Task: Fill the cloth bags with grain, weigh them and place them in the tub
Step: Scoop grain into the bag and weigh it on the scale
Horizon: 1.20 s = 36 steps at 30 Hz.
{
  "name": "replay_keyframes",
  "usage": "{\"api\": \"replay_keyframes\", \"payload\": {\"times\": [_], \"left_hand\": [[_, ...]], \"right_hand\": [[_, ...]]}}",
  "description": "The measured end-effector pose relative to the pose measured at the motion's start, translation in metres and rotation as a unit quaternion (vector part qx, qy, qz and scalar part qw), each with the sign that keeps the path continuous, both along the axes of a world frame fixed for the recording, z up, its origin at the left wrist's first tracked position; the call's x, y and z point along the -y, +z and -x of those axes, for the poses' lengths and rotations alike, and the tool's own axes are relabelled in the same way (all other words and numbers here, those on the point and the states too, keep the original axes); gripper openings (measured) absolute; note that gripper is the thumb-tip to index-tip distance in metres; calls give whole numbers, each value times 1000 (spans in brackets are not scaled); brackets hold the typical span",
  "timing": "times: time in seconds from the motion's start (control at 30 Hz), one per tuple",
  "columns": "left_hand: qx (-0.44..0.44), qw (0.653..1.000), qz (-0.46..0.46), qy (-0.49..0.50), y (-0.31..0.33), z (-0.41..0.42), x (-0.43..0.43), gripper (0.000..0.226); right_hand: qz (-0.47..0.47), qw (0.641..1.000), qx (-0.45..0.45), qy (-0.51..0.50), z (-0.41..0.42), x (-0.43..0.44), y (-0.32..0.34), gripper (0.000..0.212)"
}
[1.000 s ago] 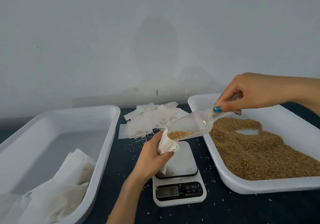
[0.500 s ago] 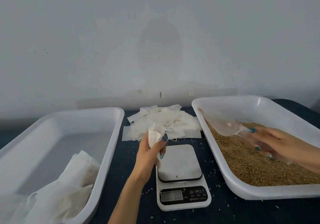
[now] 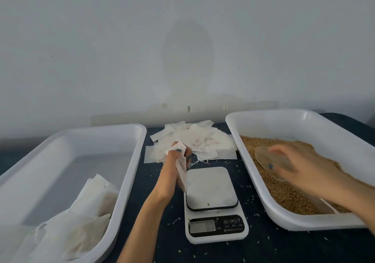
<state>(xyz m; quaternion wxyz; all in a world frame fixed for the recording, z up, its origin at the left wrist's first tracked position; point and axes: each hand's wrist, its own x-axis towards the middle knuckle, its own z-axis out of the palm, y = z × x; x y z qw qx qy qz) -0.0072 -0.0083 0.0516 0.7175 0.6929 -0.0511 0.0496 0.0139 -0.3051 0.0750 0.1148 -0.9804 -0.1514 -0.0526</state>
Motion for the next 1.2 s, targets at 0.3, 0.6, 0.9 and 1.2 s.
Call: {"api": "replay_keyframes", "payload": {"times": [0.3,0.6,0.9,1.2], "left_hand": [[3,997,-49,67,17,-15,36,46],[55,970,-234,25,-42,-11,12,31],[81,951,-285,92,-59,-32,6,13],[33,970,-222,87,-66,-34,4,25]], "right_hand": [[-227,972,3,66,18,-133,-20,54],[-290,955,51,-19,-3,-132,-64,22],[-439,897,47,18,-13,-118,-93,37],[-477,879,-2,11,-13,-104,-111,35]]}}
